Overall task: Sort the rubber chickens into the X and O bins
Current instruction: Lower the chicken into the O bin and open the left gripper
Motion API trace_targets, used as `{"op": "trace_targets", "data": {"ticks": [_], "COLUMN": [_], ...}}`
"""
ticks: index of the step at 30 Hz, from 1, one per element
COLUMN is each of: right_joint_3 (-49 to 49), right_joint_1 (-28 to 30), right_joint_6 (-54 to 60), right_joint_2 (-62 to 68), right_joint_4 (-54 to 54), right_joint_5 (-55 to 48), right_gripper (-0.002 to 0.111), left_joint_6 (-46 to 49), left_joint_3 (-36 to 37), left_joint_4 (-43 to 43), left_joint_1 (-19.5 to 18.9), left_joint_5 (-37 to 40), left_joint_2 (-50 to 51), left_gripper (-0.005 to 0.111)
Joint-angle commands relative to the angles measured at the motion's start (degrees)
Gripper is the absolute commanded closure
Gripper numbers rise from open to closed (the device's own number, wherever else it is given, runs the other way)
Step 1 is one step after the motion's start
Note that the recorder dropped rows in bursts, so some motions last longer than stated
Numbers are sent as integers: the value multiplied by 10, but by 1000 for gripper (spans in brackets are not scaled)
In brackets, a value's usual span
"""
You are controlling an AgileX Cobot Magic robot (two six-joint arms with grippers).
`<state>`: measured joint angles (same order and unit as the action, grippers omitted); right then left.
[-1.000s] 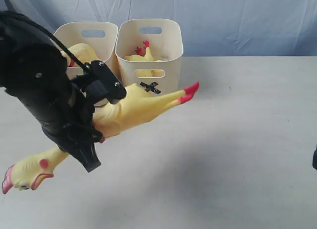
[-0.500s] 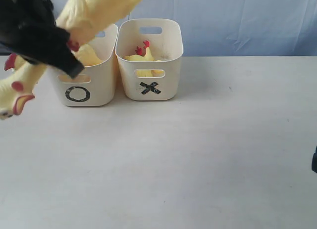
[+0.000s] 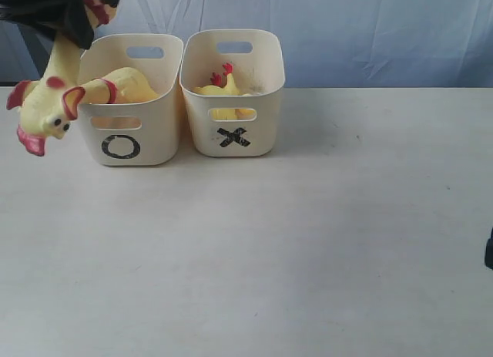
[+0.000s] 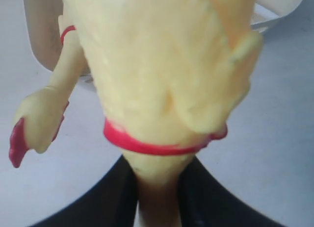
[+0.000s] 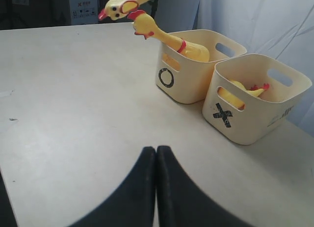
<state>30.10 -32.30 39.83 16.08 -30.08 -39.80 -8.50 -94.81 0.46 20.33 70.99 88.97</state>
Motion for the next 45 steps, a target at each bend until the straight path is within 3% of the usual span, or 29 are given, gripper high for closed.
{"op": "trace_targets", "data": {"ticks": [1, 10, 19, 25, 40, 45], "right_joint_3": [-3, -3, -3, -3, -3, -3], "right_joint_1": [3, 3, 3, 3, 3, 3], "right_joint_6": [0, 0, 0, 0, 0, 0], "right_joint_2": [-2, -2, -2, -2, -2, -2], "right_joint_4": [0, 0, 0, 0, 0, -1], "right_joint_5": [1, 3, 11, 11, 11, 11], "right_gripper": [108, 108, 108, 108, 108, 108], "left_joint_6": [-2, 16, 6, -3, 0, 0], "left_joint_3": [-31, -115, -122, -132, -132, -132], "left_joint_4": [-60, -87, -88, -166, -184, -184], "left_joint_1": [-39, -61, -65, -103, -105, -105], "left_joint_5": [-10, -10, -10, -10, -10, -10], "left_joint_2": [42, 165, 221, 237, 267, 267], "left_gripper": [107, 107, 107, 107, 106, 92]}}
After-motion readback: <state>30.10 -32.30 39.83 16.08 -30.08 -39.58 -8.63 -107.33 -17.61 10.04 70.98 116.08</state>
